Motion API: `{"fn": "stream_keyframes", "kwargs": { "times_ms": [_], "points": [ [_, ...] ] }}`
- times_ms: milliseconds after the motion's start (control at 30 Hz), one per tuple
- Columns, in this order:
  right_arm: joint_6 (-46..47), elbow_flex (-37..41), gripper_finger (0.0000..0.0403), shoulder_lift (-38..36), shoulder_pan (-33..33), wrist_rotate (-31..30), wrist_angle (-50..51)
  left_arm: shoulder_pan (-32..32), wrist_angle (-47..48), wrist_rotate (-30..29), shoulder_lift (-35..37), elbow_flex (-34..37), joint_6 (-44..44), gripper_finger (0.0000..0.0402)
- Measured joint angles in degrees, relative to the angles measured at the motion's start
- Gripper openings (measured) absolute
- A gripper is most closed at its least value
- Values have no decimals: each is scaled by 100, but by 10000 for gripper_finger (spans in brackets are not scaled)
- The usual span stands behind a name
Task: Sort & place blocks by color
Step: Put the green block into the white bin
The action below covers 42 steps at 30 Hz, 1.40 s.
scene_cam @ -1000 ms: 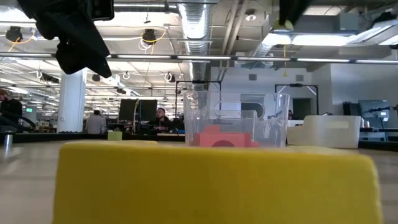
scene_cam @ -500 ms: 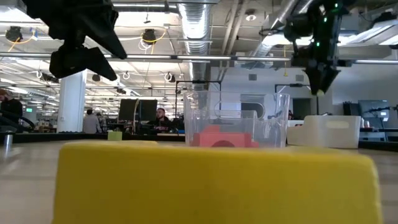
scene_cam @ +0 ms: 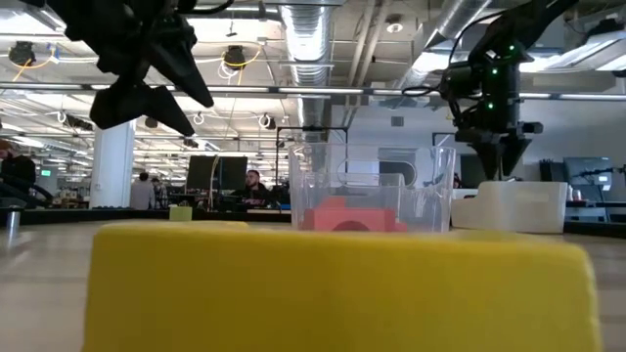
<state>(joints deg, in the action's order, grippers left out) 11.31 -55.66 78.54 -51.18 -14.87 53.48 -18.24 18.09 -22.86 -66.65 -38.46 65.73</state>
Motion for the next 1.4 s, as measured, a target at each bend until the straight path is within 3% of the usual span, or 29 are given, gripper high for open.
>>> {"fn": "stream_keyframes", "kwargs": {
  "times_ms": [133, 300, 567, 733, 867, 1033, 1200, 1400],
  "points": [
    [144, 0, 257, -46, 55, 98, 24, 399, 258, 373, 30, 0, -532, 203],
    [735, -7, 256, -495, 448, 696, 29, 1062, 774, 567, 164, -2, -1132, 203],
    [2170, -9, 255, -1360, 2407, 652, -122, 2606, 1435, 644, 894, -4, -1839, 203],
    [2829, -9, 255, -1510, 3572, 579, -458, 4261, 1598, 1481, 962, -9, -1862, 203],
    [3187, -12, 255, -1435, 4205, 573, -703, 5718, 1467, 2292, 740, -7, -2397, 203],
    [3617, -2, 255, -1263, 4632, 546, -692, 6871, 1325, 2549, 339, -9, -2942, 203],
    [4002, -9, 255, -1053, 4888, 511, -662, 7303, 1257, 2527, -248, -161, -3723, 207],
    [4469, -9, 255, -871, 5226, 514, -700, 7319, 1144, 2271, -891, -592, -4598, 252]
  ]
}}
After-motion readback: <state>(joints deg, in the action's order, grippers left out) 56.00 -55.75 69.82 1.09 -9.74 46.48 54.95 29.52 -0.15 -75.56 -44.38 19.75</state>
